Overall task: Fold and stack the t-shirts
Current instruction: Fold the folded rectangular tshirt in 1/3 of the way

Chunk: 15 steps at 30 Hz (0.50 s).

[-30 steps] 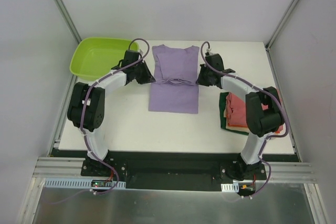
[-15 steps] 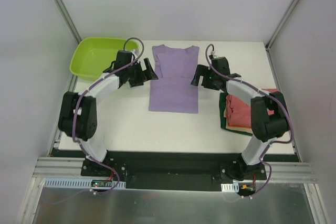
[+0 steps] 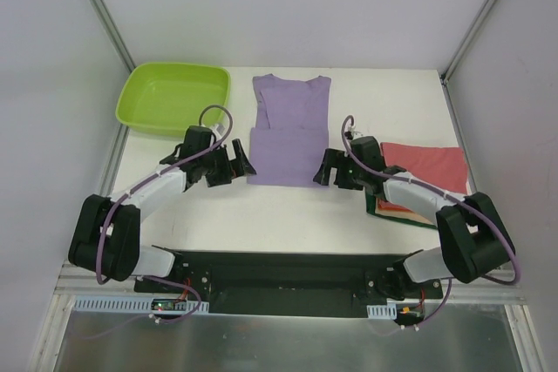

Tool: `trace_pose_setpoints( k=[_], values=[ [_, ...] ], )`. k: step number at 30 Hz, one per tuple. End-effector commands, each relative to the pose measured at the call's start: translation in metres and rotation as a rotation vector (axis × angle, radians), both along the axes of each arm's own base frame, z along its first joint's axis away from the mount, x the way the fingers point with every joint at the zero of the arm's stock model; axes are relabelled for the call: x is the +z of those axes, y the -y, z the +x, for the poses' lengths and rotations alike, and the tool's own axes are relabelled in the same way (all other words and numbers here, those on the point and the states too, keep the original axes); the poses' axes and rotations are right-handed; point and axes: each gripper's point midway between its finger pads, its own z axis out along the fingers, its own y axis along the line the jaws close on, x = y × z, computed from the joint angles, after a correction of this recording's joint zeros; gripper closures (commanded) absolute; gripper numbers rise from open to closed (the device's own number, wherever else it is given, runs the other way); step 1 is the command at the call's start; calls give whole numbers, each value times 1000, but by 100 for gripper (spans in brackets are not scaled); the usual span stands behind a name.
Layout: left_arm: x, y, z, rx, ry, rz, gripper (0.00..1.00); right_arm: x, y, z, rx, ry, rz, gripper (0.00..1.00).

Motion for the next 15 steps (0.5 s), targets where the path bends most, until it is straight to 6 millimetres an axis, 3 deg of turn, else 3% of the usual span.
trace_pose_setpoints(
  k=[1,5,9,13,15],
  values=[
    [-2,11,10,-36,24,-41,1,-5,-11,10,-36,-13,73,4],
    [-25,11,11,-24,-47,-26,11,-20,-6,5,-66,-79,67,4],
    [-38,13,13,-23,-88,-18,35,-32,-2,-2,-67,-128,48,7],
    [-48,13,18,-10,-114,-6,42,-40,-2,-5,-70,-163,47,13],
    [-54,15,18,-24,-132,-12,52,-43,-2,-7,-68,-175,48,15]
  ],
)
